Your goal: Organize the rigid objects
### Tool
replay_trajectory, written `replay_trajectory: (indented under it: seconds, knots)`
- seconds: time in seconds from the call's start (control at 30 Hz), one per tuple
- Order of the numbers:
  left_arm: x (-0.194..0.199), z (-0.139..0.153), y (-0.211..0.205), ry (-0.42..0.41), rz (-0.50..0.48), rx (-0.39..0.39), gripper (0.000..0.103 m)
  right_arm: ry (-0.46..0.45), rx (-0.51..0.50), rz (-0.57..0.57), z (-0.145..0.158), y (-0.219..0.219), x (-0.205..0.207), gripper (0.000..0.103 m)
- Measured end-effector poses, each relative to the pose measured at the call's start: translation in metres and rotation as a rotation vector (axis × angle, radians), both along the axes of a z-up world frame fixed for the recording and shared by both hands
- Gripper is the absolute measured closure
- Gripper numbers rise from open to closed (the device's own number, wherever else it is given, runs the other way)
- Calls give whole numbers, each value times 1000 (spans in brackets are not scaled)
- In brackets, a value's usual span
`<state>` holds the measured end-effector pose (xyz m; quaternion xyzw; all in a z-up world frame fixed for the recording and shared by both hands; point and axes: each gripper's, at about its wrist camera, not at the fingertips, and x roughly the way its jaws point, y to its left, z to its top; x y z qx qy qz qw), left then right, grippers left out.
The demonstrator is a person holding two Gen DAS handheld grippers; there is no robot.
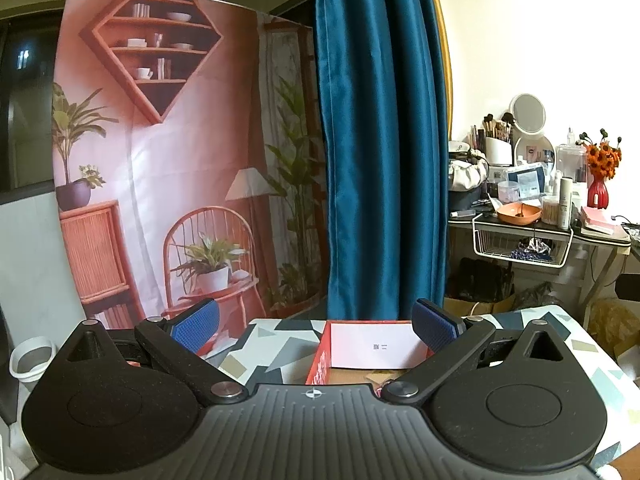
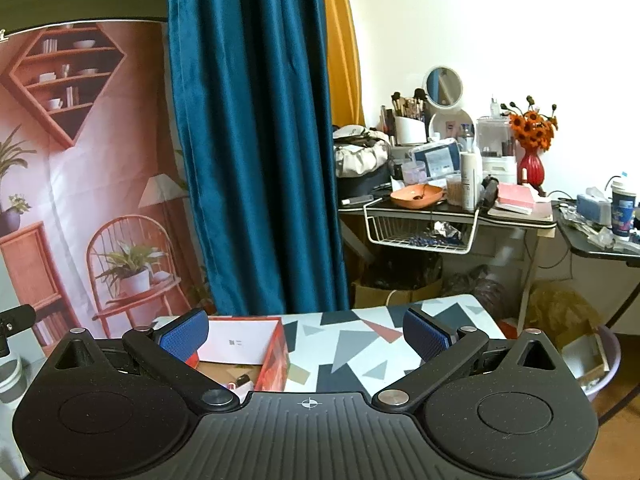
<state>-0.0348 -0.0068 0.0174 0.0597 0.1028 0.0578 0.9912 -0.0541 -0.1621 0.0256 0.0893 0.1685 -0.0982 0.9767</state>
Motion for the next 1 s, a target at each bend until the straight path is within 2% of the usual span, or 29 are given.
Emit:
replay_trajectory:
  seconds: [1.0]
  knots:
    - [0,-3,4,20,-4,-40,0,9,1,7,-6,0,1,0]
